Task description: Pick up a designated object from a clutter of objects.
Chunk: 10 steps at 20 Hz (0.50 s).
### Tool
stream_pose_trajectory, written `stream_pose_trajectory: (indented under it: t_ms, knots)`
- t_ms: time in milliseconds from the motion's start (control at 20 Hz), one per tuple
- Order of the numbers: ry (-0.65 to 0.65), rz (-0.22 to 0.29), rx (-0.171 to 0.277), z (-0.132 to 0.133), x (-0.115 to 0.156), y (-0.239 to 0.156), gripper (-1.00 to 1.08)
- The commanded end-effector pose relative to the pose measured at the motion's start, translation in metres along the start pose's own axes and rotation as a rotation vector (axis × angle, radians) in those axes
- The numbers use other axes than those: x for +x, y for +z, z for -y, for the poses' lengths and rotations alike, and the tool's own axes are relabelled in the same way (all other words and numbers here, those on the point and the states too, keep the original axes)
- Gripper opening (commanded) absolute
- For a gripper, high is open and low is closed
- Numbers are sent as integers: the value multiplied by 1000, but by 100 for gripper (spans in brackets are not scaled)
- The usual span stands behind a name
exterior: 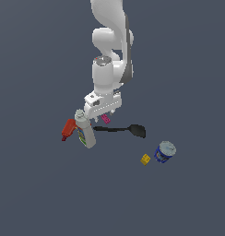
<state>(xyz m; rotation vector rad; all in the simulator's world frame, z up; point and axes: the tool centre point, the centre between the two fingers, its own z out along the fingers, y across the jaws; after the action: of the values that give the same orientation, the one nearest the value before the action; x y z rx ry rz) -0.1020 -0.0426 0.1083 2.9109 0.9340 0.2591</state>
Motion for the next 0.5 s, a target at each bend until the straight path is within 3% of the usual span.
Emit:
stream_pose_trajectory:
  t_ms: [0, 450]
  knots:
    - [5, 30, 26, 9, -13, 19, 100]
    - [21, 117, 100, 38, -53, 70, 100]
